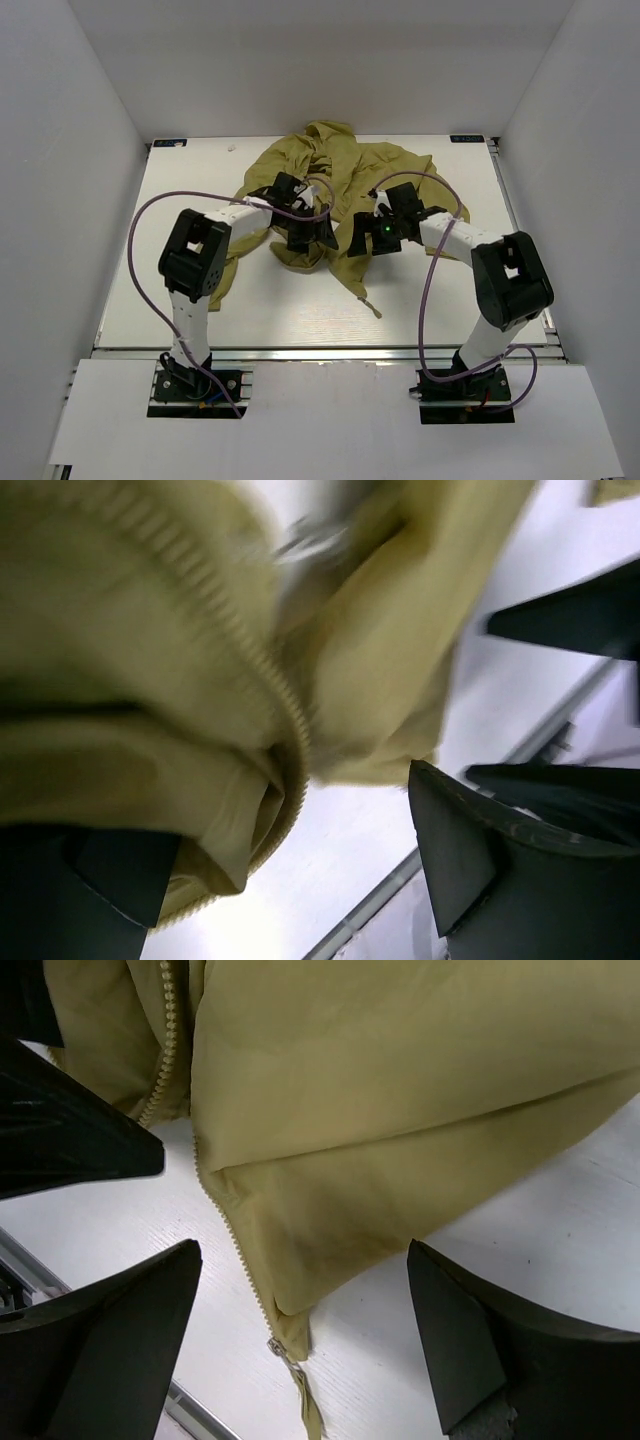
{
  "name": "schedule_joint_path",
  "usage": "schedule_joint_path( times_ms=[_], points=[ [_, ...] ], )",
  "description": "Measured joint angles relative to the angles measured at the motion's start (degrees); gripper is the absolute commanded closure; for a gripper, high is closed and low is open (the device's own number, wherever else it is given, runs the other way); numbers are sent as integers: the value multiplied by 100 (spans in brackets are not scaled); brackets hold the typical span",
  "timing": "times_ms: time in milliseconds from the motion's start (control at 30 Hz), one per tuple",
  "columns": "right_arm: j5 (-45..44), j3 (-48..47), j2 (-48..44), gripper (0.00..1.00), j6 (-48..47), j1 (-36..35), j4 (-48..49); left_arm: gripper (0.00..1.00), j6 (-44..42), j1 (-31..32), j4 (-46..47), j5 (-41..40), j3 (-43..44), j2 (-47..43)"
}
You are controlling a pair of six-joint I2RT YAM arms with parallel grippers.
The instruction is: Zip up the jacket
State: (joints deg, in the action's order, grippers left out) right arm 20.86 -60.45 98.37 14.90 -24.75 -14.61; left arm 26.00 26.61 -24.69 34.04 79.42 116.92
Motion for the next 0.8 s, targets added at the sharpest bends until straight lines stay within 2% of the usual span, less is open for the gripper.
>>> schedule_joint_path(
  times_ms=[233,367,433,667,800],
  points=[
    [-186,402,-833,11,-87,-24,-44,2,190,-42,-994,-1751,-704,-1425],
    [-295,807,-1309,11,-114,-24,-37,2,330,-63,-1191,-2863,-1049,-2295],
    [-310,1019,-1449,11,-114,-24,-35,2,389,-76,-1250,-3252,-1143,-2382],
    [-313,1534,-1871,11,-28,-28,-39,2,533,-144,-1239,-3622,-1834,-1775],
    [-286,1718,-2138,11,2,-48,-15,2,564,-144,-918,-3453,-2280,-2114]
  ],
)
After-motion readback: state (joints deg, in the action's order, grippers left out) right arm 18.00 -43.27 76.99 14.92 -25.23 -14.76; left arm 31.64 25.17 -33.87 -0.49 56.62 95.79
